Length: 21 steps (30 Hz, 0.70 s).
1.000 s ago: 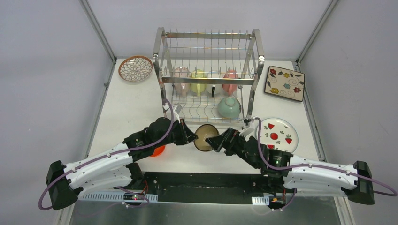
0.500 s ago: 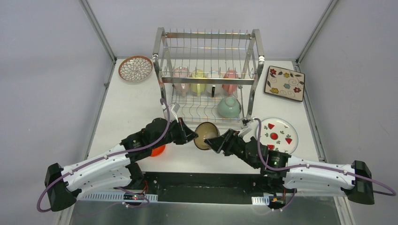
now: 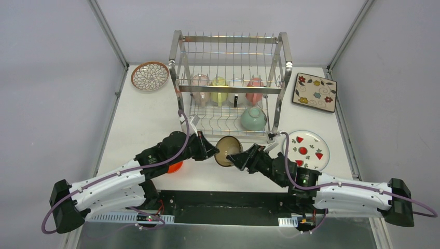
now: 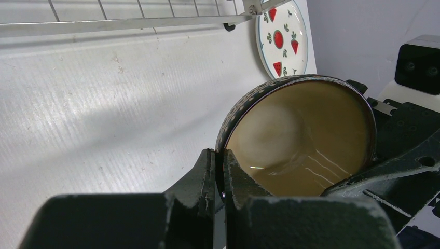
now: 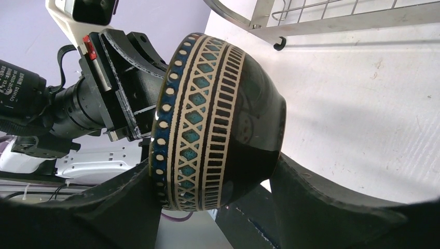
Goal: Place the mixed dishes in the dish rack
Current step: Turn the bowl upside down on the dish rack.
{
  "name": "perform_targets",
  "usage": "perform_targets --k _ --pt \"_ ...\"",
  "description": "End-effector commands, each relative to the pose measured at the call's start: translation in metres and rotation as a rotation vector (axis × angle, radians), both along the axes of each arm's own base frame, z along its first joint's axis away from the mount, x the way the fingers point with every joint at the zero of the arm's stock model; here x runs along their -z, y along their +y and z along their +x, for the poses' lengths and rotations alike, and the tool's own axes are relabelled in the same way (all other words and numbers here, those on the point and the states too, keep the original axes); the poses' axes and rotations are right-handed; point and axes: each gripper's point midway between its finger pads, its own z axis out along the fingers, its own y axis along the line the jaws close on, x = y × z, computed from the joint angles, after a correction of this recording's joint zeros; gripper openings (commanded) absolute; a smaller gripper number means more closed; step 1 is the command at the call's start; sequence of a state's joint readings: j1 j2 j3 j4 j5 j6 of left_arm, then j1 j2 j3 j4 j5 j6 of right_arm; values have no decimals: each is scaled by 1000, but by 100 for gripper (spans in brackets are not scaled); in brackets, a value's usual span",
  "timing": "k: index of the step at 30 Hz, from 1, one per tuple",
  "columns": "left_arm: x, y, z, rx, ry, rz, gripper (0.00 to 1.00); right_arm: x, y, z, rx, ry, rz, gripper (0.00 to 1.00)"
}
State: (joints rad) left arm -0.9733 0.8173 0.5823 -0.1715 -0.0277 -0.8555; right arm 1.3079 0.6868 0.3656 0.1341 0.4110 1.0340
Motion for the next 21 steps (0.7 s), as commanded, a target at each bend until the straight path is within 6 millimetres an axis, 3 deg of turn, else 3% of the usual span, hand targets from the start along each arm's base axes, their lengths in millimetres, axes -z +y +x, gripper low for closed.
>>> perform_targets --k 1,7,12,19,21 --pt "-16 -3 12 -46 -40 -61 0 -39 4 -1 -6 -35 149 55" --pt "-6 2 15 -60 -39 6 23 -32 3 8 37 -45 116 55" --pt "-3 5 14 -61 -40 30 37 -25 5 12 53 -40 92 54" --pt "-6 13 16 -68 -81 72 48 -25 0 21 97 -68 59 52" --pt "-13 16 16 -57 -112 89 54 -24 -3 26 118 -94 13 51"
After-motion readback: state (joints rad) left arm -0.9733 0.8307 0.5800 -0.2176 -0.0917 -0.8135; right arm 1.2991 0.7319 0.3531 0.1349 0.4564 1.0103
